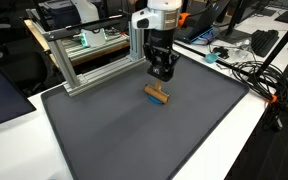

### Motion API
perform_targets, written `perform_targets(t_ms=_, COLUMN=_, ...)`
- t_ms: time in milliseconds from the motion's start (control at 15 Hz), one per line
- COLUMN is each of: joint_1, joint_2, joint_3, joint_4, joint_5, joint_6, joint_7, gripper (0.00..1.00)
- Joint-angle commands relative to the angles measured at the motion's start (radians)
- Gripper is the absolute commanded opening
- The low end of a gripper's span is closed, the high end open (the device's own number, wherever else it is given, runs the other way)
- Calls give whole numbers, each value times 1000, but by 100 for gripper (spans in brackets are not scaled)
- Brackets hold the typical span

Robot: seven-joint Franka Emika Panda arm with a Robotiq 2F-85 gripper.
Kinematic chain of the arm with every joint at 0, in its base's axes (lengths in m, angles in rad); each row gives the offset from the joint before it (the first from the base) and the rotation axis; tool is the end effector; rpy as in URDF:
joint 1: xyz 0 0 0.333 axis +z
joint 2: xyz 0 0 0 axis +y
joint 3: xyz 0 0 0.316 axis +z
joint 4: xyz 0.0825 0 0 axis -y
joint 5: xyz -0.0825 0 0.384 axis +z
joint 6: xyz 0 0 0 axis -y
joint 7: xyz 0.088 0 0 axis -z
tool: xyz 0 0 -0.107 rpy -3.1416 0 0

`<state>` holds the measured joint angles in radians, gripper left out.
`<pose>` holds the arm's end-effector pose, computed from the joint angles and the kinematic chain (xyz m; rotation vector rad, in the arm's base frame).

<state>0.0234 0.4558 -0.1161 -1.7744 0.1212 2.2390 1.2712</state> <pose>0.6544 -0.0509 0.3059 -2.3423 2.0263 0.0216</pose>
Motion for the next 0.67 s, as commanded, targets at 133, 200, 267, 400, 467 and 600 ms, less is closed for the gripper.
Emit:
perform_targets(t_ms=133, joint_1=-23, joint_2=46, joint_3=36, joint_4=-27, joint_5=66, joint_6=25, joint_7=-61, gripper=22)
perform_targets(t_ms=200, joint_1=-25, joint_2=47, joint_3=37, joint_4=-27, joint_5=71, joint_6=22, joint_7=-67, gripper=22)
perform_targets(t_ms=267, joint_1=-27, joint_2=47, joint_3=39, joint_4=-27, joint_5=77, joint_6=19, joint_7=-74, gripper=22)
perform_targets(t_ms=400, joint_1=-30, joint_2=47, joint_3=41, joint_4=-26, joint_5=88, joint_6=15, joint_7=-86, gripper=22)
perform_targets(t_ms=467, joint_1=-31, joint_2=47, joint_3=41, joint_4=-26, joint_5=92, joint_6=13, joint_7=-92, gripper=22)
perform_targets(t_ms=600, joint_1=-33, joint_2=48, joint_3=41, joint_4=-25, joint_5=101, joint_6=10, joint_7=-102, gripper=22)
